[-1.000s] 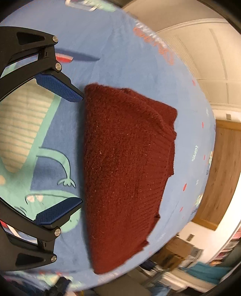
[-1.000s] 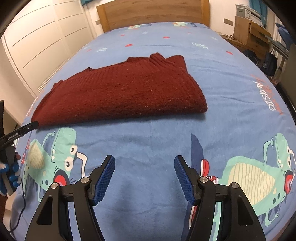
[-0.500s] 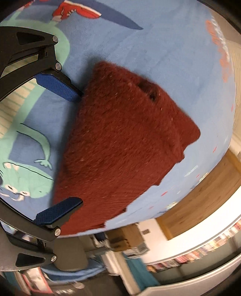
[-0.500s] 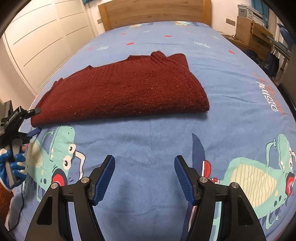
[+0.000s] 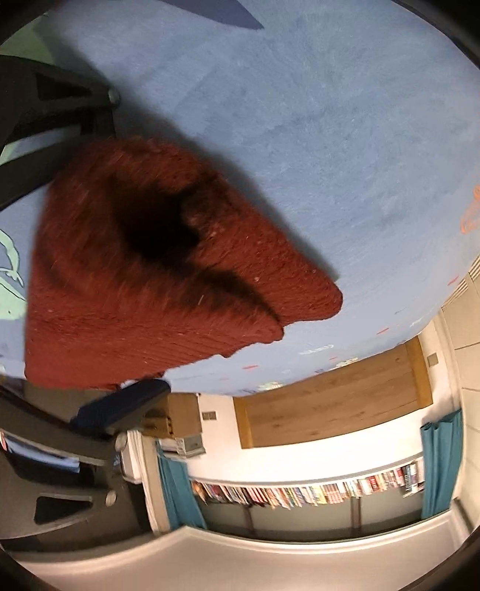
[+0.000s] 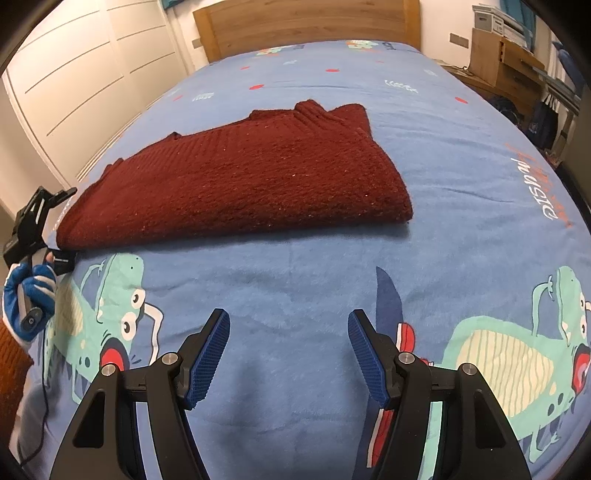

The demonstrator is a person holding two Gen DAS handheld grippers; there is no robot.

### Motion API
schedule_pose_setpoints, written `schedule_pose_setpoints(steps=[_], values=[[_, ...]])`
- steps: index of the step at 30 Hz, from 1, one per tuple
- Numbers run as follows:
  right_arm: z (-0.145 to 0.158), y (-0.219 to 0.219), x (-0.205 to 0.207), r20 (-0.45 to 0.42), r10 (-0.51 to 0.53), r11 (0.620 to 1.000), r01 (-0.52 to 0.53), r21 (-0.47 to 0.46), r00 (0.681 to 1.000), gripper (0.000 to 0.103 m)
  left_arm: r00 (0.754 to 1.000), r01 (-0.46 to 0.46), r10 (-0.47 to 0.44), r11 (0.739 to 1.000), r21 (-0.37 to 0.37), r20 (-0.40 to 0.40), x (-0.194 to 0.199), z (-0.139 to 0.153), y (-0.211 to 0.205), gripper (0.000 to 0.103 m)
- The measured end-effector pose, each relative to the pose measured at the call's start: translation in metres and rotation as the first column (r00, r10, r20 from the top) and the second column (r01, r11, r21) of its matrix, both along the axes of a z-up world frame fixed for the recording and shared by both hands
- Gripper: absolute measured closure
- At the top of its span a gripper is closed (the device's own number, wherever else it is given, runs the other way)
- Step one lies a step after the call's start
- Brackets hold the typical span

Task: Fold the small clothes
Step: 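Grasp one end of the folded sweater with the left gripper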

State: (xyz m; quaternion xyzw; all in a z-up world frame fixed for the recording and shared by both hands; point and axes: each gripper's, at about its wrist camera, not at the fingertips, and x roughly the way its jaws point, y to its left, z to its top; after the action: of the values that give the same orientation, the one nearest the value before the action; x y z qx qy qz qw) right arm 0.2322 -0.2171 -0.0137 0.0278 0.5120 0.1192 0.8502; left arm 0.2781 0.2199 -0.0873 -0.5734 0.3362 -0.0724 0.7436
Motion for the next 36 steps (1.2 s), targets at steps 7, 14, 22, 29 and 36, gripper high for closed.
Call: schedule_pose_setpoints(steps=[7,14,22,29,36], values=[[-0.002,0.001,0.002,0.001,0.007,1.000,-0.007,0.022,1.000,0.035,1.000,0.019,-0.019,0.996,-0.084,0.000,0.008,-0.011,0.026,0.079],[-0.002,-0.001,0.001,0.005,0.002,0.999,-0.003,0.049,1.000,0.035,1.000,0.020,-0.019,0.997,-0.072,0.005,0.019,0.003,0.021,0.084],[-0.003,-0.016,-0.003,0.011,-0.026,0.996,0.025,0.091,1.000,0.035,1.000,0.025,-0.025,0.999,-0.029,0.008,0.010,0.022,0.001,0.085],[-0.003,-0.032,-0.006,0.021,-0.056,0.990,0.053,0.134,0.998,0.035,0.999,0.038,-0.038,0.999,-0.003,0.025,0.021,0.049,-0.021,0.085],[0.000,-0.049,-0.008,0.034,-0.076,0.984,0.069,0.166,0.997,0.035,0.997,0.049,-0.046,0.998,-0.047,0.057,0.036,0.073,-0.053,0.085]])
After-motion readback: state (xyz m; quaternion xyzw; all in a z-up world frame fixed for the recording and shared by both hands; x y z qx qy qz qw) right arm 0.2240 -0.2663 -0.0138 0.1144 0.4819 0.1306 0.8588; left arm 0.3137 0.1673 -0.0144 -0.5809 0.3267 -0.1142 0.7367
